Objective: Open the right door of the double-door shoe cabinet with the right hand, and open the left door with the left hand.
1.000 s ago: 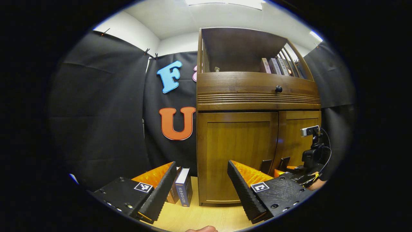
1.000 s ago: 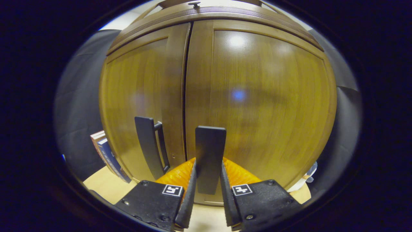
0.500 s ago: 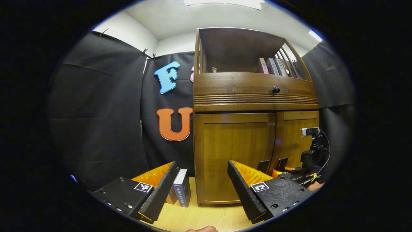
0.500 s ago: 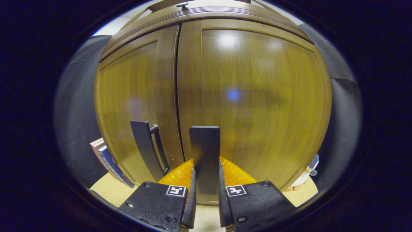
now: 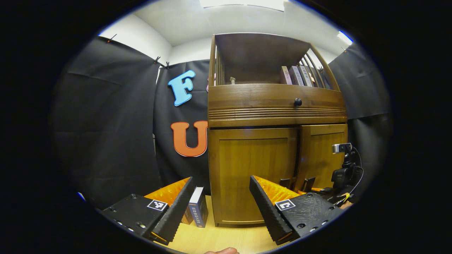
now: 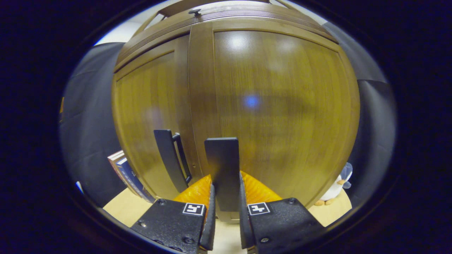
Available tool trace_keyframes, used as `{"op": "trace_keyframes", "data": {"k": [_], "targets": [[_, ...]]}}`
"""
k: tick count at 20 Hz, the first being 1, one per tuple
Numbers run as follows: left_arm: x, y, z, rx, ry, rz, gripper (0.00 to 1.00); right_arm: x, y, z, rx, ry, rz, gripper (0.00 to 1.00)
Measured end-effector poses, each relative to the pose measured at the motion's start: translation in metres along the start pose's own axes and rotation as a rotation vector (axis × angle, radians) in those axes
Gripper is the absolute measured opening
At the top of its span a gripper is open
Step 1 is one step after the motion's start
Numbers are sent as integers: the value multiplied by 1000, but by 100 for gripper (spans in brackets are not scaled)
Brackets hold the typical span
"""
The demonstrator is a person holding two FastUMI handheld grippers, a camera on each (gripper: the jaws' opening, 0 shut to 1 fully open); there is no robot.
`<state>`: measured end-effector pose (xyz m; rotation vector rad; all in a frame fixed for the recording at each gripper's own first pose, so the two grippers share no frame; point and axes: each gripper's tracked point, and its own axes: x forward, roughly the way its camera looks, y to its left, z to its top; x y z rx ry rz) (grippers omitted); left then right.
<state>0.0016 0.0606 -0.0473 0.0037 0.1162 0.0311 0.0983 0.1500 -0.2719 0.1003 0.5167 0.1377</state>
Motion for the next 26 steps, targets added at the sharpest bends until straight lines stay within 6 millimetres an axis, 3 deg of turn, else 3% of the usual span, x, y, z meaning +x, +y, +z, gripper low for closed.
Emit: {"op": "trace_keyframes", "data": {"k": [12, 26], "targets": [[-11, -35, -4, -11, 5, -13, 95, -59, -9, -15, -17, -6, 75, 31], [-3, -103, -13, -16, 42, -86, 95, -136, -49, -36, -45, -10, 150, 31]]}}
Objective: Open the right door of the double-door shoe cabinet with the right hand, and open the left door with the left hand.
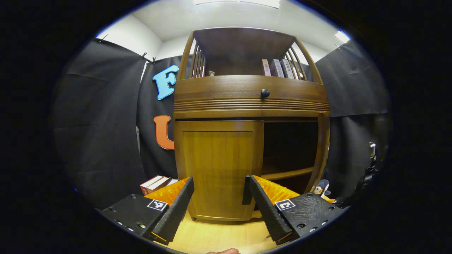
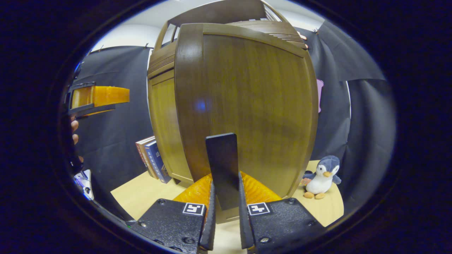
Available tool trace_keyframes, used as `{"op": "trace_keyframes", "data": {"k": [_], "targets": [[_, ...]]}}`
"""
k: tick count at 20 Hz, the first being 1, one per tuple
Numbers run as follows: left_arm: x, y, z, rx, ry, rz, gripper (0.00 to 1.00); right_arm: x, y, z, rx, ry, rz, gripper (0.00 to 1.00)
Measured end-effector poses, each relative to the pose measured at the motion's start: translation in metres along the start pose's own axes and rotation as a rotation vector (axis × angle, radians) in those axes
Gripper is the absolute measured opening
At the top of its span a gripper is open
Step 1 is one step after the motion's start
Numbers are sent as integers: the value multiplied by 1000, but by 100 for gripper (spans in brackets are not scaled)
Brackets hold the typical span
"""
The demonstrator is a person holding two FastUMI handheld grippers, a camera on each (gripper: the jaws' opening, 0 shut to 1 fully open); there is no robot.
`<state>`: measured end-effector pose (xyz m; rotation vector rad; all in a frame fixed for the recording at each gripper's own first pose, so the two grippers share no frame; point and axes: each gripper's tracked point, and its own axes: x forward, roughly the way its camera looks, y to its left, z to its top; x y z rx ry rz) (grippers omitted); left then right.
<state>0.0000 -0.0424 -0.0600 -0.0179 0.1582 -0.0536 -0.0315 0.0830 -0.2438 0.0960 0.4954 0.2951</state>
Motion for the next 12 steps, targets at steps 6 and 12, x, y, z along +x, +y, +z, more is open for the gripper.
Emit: {"op": "trace_keyframes", "data": {"k": [6, 12], "targets": [[2, -12, -2, 2, 12, -10, 95, -25, -16, -4, 3, -10, -1, 31], [1, -31, -10, 17, 33, -32, 95, -57, -45, -10, -26, -34, -71, 28]]}}
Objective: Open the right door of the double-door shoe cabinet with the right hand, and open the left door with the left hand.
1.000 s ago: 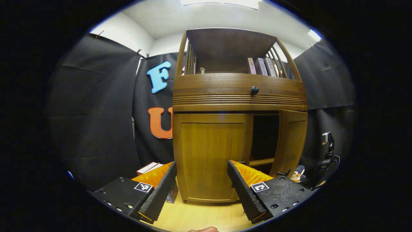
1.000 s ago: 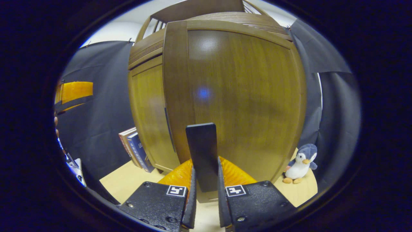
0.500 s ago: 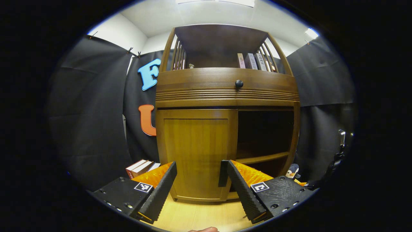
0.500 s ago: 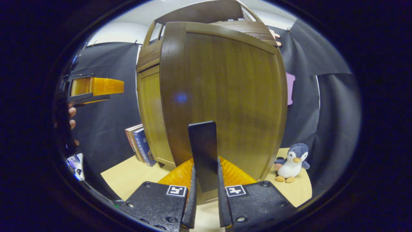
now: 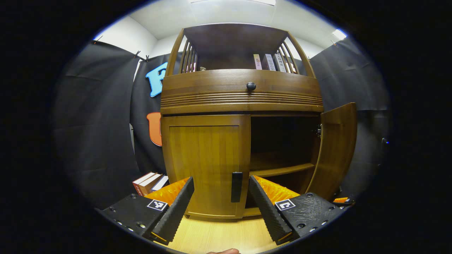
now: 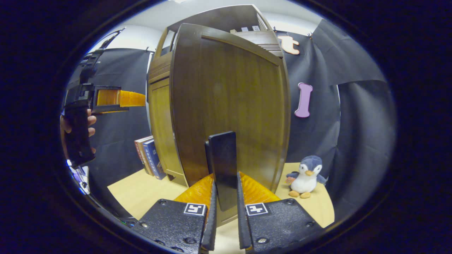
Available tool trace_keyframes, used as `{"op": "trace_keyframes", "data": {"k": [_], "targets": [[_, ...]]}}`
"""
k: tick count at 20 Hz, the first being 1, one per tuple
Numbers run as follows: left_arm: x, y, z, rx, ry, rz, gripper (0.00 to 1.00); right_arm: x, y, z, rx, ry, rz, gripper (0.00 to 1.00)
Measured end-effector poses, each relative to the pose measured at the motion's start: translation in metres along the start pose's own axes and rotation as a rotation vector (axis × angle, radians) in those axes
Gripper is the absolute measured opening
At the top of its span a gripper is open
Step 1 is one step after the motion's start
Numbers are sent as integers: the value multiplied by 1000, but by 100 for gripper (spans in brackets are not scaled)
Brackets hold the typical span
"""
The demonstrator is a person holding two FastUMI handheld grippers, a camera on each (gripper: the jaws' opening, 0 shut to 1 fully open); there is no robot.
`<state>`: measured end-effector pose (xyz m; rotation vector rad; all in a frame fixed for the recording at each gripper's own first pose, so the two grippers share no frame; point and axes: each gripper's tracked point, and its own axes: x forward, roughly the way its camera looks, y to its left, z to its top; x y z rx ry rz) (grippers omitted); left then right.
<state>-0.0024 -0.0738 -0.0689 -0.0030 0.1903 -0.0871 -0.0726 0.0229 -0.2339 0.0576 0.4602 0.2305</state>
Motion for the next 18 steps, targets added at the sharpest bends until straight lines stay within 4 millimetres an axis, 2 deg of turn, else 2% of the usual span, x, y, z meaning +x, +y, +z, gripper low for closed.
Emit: {"op": "trace_keyframes", "data": {"k": [4, 10, 18], "targets": [[4, -12, -1, 0, 8, -25, 94, -12, -16, -2, -48, 2, -38, 25], [8, -35, -7, 20, 18, -63, 95, -27, -45, -5, -21, 7, -94, 20], [23, -53, -23, 15, 53, -90, 94, -45, -104, -7, 26, 31, -257, 8]]}}
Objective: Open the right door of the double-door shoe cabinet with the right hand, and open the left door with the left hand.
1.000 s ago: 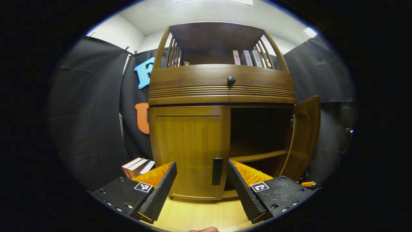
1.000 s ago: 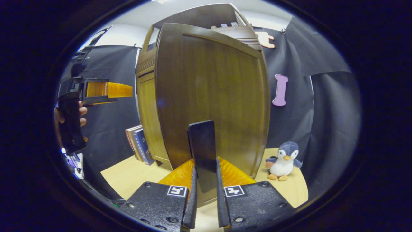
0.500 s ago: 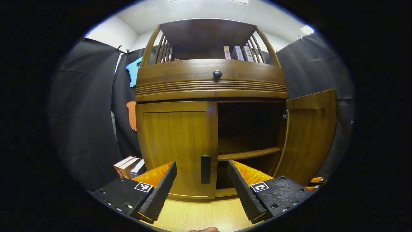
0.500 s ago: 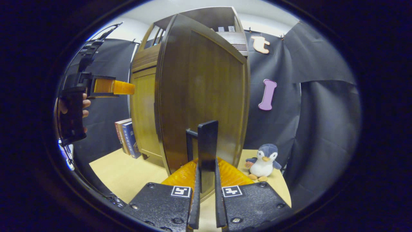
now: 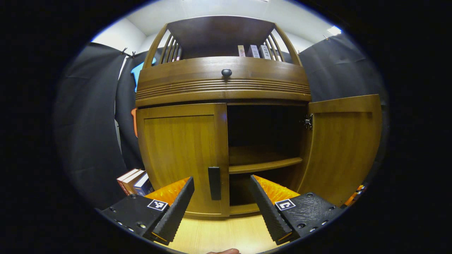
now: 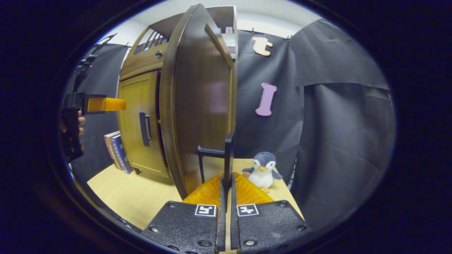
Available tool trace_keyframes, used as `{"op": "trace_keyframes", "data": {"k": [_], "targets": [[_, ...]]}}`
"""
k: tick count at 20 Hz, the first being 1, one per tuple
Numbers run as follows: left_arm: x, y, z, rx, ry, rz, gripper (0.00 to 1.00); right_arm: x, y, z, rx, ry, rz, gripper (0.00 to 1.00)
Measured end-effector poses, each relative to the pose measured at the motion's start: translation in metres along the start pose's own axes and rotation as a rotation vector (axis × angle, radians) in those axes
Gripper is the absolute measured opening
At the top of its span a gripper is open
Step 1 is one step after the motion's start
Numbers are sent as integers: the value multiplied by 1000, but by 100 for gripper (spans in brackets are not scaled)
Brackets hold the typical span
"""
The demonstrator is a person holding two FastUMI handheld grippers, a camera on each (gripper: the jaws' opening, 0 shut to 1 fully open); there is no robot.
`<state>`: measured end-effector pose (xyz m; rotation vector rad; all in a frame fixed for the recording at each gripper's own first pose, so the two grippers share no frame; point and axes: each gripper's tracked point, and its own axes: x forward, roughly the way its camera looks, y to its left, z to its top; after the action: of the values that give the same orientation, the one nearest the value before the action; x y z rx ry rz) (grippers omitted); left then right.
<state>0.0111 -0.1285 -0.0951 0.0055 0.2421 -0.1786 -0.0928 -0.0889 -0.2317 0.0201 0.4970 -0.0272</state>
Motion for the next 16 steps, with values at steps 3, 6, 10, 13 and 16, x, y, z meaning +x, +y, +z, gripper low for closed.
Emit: {"op": "trace_keyframes", "data": {"k": [3, 6, 10, 13, 16], "targets": [[8, -6, -8, 1, 16, -16, 94, -2, -12, 0, 35, 25, 14, 4], [17, -9, -16, 3, 29, -23, 94, -4, -22, -1, 56, 39, 5, 4], [36, -7, -31, 17, 62, -25, 95, -14, -35, -2, 46, 37, -17, 4], [53, 4, -44, 9, 79, -11, 93, -27, -47, 5, 14, 18, -54, 4], [77, 15, -61, 2, 122, -17, 98, -41, -51, 24, 50, -39, -54, 4]]}}
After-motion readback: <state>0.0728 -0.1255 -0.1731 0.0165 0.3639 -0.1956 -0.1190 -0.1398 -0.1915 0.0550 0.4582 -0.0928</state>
